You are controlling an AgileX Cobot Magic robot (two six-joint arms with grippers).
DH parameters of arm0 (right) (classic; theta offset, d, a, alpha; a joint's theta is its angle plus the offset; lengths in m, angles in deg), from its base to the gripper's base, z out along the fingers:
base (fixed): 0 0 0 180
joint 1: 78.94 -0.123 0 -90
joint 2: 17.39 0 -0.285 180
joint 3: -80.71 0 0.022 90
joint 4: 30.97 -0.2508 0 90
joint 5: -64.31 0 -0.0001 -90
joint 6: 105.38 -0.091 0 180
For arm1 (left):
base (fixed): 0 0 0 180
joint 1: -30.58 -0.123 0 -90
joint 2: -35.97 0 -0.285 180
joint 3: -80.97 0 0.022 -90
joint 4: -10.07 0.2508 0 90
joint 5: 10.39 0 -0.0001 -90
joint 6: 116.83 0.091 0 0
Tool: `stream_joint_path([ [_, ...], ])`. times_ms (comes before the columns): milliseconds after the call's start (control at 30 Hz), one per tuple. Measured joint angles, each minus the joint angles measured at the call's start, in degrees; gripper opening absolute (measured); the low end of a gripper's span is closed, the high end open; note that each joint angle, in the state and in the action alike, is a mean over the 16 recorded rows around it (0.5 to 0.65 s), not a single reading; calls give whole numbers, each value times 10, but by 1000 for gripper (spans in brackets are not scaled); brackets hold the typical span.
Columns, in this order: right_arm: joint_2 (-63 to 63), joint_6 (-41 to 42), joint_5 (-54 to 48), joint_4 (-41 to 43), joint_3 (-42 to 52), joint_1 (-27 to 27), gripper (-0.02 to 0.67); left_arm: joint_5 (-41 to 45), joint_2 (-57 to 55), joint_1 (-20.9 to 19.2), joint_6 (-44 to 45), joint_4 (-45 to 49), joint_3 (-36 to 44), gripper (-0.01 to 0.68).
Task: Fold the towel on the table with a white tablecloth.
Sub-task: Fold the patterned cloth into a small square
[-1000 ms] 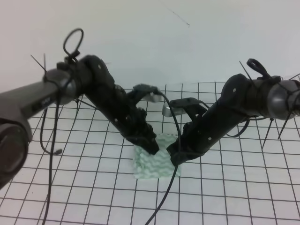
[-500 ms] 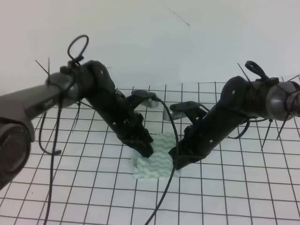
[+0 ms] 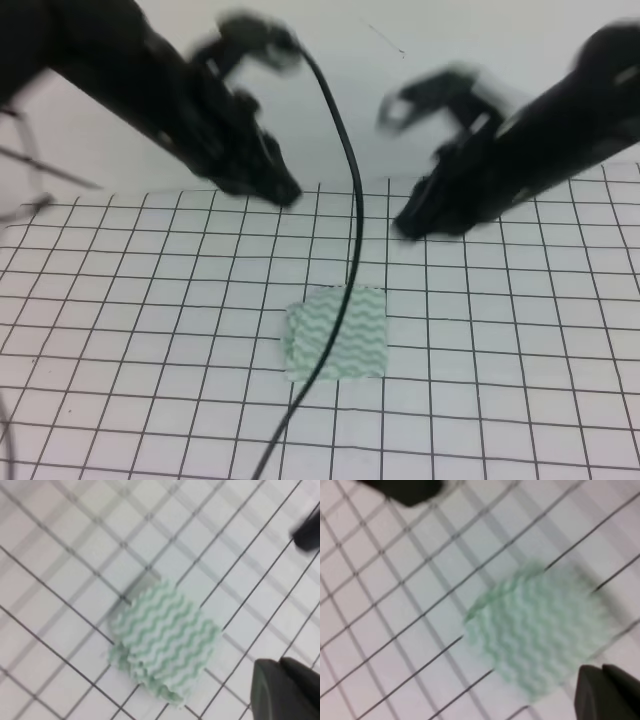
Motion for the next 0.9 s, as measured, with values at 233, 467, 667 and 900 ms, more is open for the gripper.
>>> stream_joint_path([
  [233,162,-47,5,108,0,34,-3,6,169,0,-40,36,3,0],
  [467,290,-78,-18,178,1,56,-3,-18,337,0,-65,79,54,0],
  [667,380,-80,-35,198,22,58,-3,-94,495,0,-84,106,179,0],
  [900,500,-85,3,204,133,58,-2,-202,678,0,-135,120,392,0],
])
